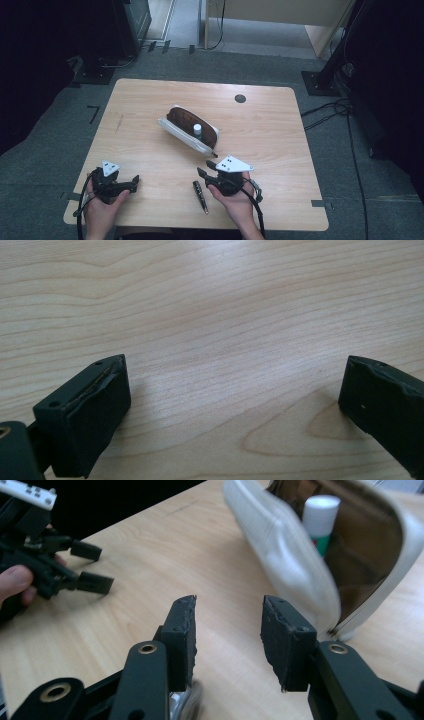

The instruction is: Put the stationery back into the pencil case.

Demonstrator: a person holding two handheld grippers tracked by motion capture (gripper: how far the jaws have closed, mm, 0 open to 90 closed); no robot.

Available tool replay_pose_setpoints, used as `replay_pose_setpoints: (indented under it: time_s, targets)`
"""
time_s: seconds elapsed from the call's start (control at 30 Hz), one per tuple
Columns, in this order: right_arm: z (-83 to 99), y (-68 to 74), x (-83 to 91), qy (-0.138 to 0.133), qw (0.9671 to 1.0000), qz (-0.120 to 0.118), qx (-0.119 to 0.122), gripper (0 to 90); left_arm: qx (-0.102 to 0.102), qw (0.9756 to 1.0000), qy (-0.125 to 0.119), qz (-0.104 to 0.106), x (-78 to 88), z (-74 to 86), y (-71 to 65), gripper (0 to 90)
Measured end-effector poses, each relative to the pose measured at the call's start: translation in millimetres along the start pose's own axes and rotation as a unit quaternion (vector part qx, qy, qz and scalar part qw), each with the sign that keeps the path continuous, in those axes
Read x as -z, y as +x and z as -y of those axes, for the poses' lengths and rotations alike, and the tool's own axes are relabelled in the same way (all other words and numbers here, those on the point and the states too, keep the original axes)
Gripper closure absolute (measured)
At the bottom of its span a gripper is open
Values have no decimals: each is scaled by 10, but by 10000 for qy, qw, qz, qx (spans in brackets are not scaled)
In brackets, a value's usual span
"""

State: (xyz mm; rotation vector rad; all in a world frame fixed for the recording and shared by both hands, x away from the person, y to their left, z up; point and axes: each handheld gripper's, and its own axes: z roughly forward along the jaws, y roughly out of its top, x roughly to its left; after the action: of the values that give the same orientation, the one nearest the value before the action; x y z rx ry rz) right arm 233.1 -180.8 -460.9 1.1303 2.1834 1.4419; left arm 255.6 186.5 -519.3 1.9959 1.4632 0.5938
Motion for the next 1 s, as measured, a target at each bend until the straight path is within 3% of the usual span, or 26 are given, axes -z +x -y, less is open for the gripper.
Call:
replay_pose_setpoints:
  time_s: [0.47,0.67,0.8,0.9,1.0]
  targets:
    - [349,231,51,190,9997,-64,-131,518,1,10000,0,-1,0,0,0,5]
    - [461,324,-3,366,9993,-14,-94,467,0,10000,-1,0,0,0,0,5]
    - [530,387,-62,567,9983,89,58,461,1,10000,-1,1,0,0,0,5]
    - [580,435,-115,782,9960,370,231,539,3,10000,-1,2,0,0,0,5]
    - [603,425,-128,800,9958,405,163,734,6,10000,-1,2,0,0,-1,5]
